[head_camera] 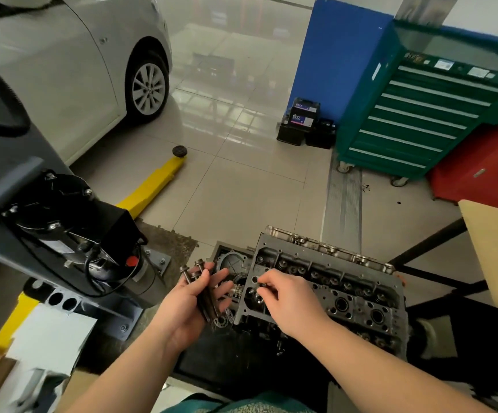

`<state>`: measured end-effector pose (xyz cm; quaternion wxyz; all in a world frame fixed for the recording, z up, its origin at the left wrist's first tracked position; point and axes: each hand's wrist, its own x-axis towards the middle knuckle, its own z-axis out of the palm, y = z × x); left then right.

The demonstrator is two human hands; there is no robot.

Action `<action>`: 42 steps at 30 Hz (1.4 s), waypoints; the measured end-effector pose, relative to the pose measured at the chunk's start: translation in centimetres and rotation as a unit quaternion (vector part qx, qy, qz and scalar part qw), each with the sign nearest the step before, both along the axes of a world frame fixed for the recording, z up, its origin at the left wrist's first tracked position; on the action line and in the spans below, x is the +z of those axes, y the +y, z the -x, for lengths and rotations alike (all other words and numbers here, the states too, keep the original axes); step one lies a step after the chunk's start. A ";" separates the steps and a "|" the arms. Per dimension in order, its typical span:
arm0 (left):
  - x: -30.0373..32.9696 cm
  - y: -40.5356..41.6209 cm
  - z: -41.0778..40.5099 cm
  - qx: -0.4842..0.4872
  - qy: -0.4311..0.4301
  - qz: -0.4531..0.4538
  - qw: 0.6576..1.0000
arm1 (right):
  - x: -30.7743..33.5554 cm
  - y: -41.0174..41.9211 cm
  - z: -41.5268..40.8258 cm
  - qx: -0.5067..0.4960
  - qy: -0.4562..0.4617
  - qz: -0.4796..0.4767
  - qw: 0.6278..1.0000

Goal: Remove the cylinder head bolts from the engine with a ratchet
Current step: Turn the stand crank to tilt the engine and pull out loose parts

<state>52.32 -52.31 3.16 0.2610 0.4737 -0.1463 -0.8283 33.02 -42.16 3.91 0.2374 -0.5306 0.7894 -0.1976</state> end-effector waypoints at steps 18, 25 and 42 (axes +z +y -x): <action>1.1 -0.2 -0.5 -0.052 0.011 0.029 0.998 | -1.9 -0.7 -1.2 0.020 0.114 -0.081 0.990; 1.8 -0.5 0.0 -0.235 -0.017 0.145 0.961 | -0.4 -1.8 0.5 -0.099 -0.174 -0.010 0.980; 0.5 -2.0 6.0 -0.108 -0.068 0.050 0.991 | 1.8 6.7 5.6 -0.197 -0.130 0.002 0.972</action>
